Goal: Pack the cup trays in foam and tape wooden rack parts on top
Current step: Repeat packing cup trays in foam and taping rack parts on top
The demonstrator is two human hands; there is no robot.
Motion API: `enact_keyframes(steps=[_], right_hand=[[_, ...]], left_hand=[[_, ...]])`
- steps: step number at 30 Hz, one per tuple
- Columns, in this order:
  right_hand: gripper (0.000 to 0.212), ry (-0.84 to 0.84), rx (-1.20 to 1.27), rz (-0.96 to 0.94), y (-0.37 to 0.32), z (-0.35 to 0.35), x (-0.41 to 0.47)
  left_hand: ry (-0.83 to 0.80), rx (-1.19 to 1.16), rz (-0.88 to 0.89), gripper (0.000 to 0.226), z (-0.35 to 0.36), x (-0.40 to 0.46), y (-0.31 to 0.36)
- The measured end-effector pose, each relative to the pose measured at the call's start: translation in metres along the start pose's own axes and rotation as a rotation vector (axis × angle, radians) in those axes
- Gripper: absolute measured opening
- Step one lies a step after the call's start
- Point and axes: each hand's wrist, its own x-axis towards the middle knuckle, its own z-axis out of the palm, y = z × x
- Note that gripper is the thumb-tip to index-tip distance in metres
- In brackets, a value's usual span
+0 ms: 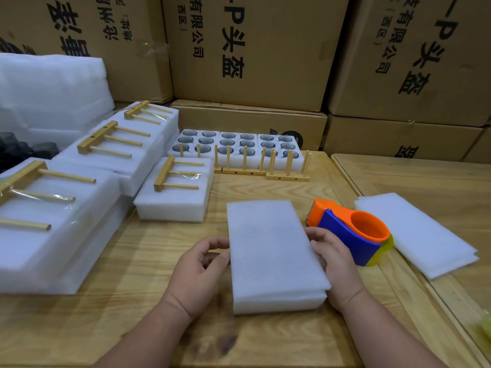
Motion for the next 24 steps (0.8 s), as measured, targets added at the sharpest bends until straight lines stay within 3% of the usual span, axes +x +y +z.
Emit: enact_keyframes(steps=[17, 24], right_hand=[[0.021, 0.042, -0.051, 0.008, -0.001, 0.0015, -0.0013], [0.03, 0.055, -0.086, 0.001, -0.0036, 0.0022, -0.0049]], left_hand=[[0.0, 0.035, -0.055, 0.019, 0.0016, 0.0018, 0.0005], [0.003, 0.04, -0.054, 0.017, 0.0021, 0.0005, 0.0035]])
